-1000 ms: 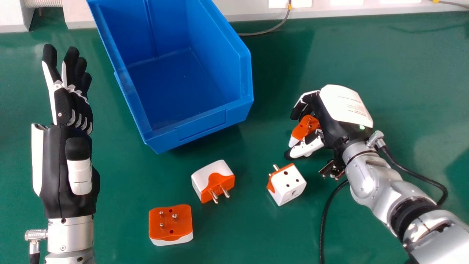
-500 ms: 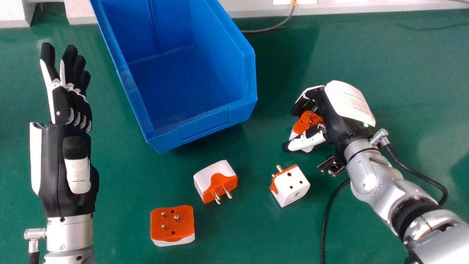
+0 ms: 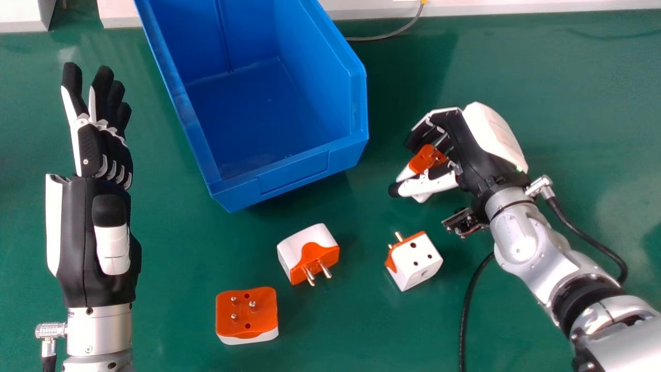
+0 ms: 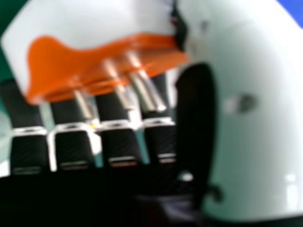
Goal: Pick all objects and put in blue box
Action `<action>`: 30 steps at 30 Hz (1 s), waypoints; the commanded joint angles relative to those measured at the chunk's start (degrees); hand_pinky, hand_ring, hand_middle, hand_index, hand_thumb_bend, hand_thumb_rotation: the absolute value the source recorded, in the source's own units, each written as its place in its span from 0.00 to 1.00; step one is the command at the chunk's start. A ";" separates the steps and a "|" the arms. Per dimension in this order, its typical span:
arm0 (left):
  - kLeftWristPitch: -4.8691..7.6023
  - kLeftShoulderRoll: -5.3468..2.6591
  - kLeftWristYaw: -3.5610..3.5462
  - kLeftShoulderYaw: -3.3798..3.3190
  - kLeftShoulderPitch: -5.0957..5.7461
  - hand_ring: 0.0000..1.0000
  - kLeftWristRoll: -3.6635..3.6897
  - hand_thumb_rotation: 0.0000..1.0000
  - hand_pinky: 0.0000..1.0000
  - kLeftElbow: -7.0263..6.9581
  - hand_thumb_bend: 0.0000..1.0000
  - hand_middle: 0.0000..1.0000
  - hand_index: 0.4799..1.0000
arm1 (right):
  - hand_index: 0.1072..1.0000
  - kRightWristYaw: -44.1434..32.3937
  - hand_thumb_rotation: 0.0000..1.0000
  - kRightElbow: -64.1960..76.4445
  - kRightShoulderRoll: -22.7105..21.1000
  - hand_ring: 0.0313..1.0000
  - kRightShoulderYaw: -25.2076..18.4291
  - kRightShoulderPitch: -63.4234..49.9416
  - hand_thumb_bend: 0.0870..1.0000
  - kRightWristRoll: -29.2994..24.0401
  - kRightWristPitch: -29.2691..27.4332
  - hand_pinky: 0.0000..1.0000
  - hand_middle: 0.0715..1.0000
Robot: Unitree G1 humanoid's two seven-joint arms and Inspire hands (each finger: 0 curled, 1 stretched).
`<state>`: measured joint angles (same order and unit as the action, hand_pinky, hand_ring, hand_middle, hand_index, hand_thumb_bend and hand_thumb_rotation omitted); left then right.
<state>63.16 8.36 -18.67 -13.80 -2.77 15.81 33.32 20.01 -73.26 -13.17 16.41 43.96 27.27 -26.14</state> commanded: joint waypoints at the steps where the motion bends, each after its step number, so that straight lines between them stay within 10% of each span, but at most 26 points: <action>1: 1.43 0.66 -0.21 -0.10 -0.97 1.00 0.06 1.00 1.00 -0.13 1.00 1.00 1.00 | 0.45 1.04 0.00 2.63 -1.04 0.38 -1.47 0.74 0.47 -1.54 -2.19 0.41 0.45; 13: 1.16 0.54 0.35 -0.31 -1.64 1.00 -0.59 1.00 1.00 0.16 0.99 1.00 1.00 | 0.46 -8.53 0.00 17.29 -0.60 0.38 -9.52 -2.79 0.47 -12.24 -12.05 0.39 0.46; 30: 2.05 0.89 0.59 -0.70 -2.92 1.00 -1.11 1.00 1.00 2.36 0.98 1.00 1.00 | 0.47 -17.38 0.00 31.46 5.35 0.36 -14.04 0.08 0.46 -21.05 -7.42 0.33 0.47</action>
<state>63.74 8.48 -18.06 -14.33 -5.12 14.70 35.82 2.83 -44.07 -8.36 3.41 40.49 7.32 -33.17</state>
